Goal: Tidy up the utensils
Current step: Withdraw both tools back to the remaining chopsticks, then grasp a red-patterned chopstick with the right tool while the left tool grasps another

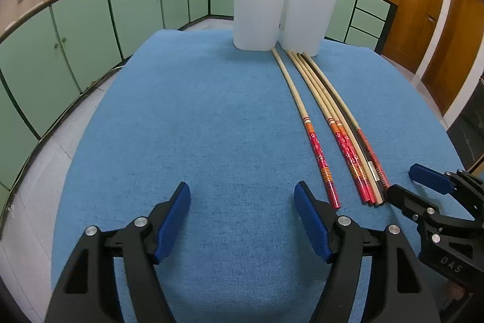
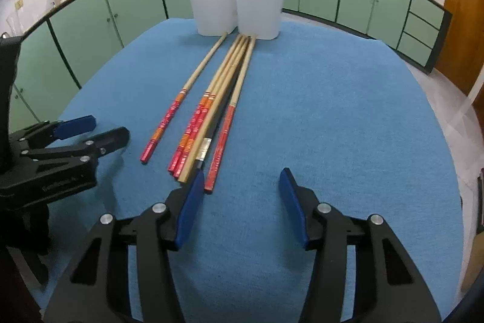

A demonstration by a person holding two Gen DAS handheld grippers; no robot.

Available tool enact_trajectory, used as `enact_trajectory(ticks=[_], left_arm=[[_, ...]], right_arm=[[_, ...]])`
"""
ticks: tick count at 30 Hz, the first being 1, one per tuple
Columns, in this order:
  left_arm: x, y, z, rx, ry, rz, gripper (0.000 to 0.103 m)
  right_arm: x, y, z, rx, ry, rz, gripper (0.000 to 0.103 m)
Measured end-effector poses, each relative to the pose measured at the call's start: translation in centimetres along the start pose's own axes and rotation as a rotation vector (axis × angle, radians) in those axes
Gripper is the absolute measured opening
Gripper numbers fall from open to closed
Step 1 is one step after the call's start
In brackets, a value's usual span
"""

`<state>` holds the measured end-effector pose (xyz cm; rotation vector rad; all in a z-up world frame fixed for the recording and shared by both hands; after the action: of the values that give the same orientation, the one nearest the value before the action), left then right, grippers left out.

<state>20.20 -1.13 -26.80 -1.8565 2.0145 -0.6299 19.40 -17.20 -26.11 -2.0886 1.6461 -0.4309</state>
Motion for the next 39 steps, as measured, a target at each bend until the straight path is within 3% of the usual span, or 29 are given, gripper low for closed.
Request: enact_trajectory(ticks=[4, 8, 14, 24, 28, 33, 37, 39], left_arm=[[0.0, 0.0, 0.1, 0.001, 0.005, -0.003, 0.071], [0.1, 0.0, 0.0, 0.002, 0.003, 0.000, 0.071], [0.5, 0.0, 0.0, 0.001, 0.014, 0.008, 0.071], [3.5, 0.2, -0.2, -0.005, 0.082, 0.038, 0.071], [4.7, 0.0, 0.2, -0.010, 0.052, 0.066, 0.068], [5.1, 0.0, 0.3, -0.005, 0.028, 0.073, 0.048], [5.6, 0.2, 0.3, -0.001, 0.013, 0.089, 0.043], [6.0, 0.2, 0.2, 0.003, 0.019, 0.095, 0.030]], right_arm=[[0.7, 0.2, -0.2, 0.002, 0.004, 0.014, 0.050], [-0.4, 0.4, 0.0, -0.003, -0.006, -0.026, 0.040], [-1.1, 0.1, 0.2, -0.005, -0.025, -0.047, 0.007], [1.6, 0.3, -0.4, 0.001, -0.001, 0.008, 0.006], [2.5, 0.4, -0.4, 0.002, -0.006, 0.032, 0.006], [2.6, 0.4, -0.2, 0.004, -0.017, 0.038, 0.006], [2.8, 0.4, -0.1, 0.002, -0.031, 0.046, 0.006], [2.8, 0.4, -0.2, 0.002, -0.035, 0.049, 0.006]])
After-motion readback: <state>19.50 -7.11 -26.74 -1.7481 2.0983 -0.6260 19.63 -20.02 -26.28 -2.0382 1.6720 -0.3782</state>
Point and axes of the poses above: each gripper's, at about its wrist camera, not at the fingertips, and z roughly the way its jaws point, x to its right, y to its underside, the point moved 8 cm from there along z, roughly the way its jaws point, and after that the axes turned 7 degrees about -x, right-handed, at the moved point
